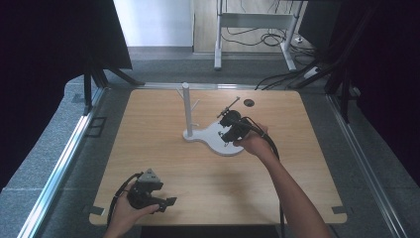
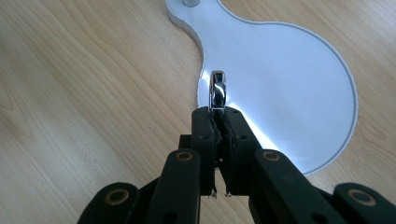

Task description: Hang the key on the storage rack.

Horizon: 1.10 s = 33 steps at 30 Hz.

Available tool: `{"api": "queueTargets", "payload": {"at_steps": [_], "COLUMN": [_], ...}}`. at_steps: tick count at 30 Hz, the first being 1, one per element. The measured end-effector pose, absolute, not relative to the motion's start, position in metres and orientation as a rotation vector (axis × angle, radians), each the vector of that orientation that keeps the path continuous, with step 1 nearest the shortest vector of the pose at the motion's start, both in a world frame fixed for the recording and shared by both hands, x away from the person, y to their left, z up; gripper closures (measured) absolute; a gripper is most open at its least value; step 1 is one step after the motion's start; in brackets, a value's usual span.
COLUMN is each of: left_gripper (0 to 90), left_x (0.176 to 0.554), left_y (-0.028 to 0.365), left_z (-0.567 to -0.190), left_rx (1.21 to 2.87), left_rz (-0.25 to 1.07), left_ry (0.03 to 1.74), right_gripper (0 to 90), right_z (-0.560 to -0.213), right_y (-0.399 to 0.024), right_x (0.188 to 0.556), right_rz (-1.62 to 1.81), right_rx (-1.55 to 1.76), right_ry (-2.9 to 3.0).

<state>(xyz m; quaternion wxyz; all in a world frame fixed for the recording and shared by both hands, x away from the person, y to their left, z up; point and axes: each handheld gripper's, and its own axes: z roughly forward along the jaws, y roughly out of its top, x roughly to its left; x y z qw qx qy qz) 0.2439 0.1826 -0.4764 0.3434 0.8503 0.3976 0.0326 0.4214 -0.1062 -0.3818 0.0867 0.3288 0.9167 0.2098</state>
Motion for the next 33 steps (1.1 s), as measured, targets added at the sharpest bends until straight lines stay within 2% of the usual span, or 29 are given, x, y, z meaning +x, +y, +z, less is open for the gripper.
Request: {"api": "queueTargets", "payload": {"at_steps": [33], "left_gripper": [23.0], "left_x": [0.241], "left_y": [0.185], "left_z": [-0.469], "left_rx": [2.188], "left_rz": [0.096], "left_ry": [1.018], "right_gripper": [84.4], "right_z": [-0.376], "right_y": [-0.072], "right_x": [0.463], "right_rz": [0.596], "right_rx": [1.017], "right_ry": [2.72]}}
